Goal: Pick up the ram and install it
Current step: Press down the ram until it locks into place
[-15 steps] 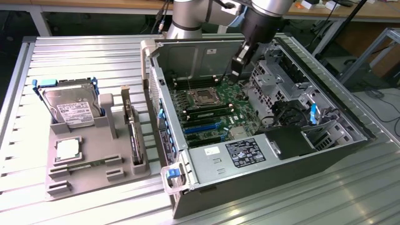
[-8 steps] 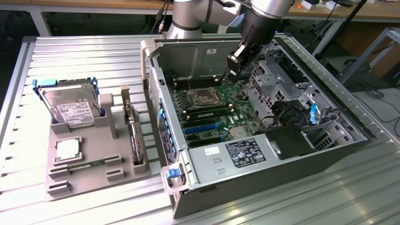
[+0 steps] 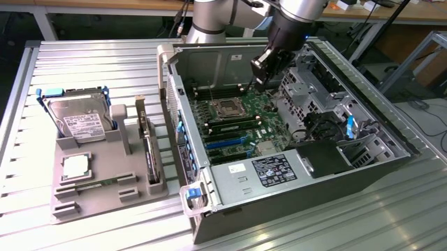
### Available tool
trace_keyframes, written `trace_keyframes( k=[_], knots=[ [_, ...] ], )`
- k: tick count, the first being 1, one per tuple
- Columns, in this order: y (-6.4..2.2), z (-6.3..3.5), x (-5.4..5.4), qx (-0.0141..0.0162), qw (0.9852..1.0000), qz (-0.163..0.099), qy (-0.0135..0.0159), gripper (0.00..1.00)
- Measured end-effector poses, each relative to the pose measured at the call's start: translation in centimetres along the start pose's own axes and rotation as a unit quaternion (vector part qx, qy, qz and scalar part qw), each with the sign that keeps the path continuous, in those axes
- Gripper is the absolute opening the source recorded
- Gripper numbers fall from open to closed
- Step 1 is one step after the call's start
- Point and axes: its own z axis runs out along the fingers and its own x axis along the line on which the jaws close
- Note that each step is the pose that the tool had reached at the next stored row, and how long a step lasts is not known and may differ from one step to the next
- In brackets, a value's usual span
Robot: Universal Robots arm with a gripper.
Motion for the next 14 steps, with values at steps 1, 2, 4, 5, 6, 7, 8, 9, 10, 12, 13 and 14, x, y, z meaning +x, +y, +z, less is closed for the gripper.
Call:
trace_keyframes(
  k=[1,2,4,5,6,7,8,9,10,12,13,14],
  knots=[
    [0.0,0.03,-0.01,-0.0007,0.9999,0.01,-0.0006,0.11],
    [-0.01,0.07,-0.01,-0.0013,0.9998,0.02,-0.0013,0.11],
    [-0.01,0.15,-0.02,-0.0027,0.9992,0.041,-0.0025,0.11],
    [-0.01,0.16,-0.02,-0.003,0.9989,0.046,-0.0028,0.11],
    [-0.02,0.23,-0.04,-0.0042,0.998,0.063,-0.0039,0.11],
    [-0.02,0.26,-0.04,-0.0047,0.9974,0.072,-0.0044,0.11],
    [-0.02,0.3,-0.05,-0.0055,0.9965,0.083,-0.0051,0.11],
    [-0.02,0.32,-0.05,-0.0058,0.9962,0.087,-0.0054,0.11],
    [-0.02,0.34,-0.05,-0.0061,0.9957,0.092,-0.0057,0.11],
    [-0.03,0.4,-0.06,-0.0073,0.9939,0.11,-0.0069,0.11],
    [-0.03,0.46,-0.07,-0.0079,0.9925,0.122,-0.0084,0.11],
    [-0.03,0.51,-0.07,-0.0082,0.9912,0.132,-0.01,0.11]
  ],
)
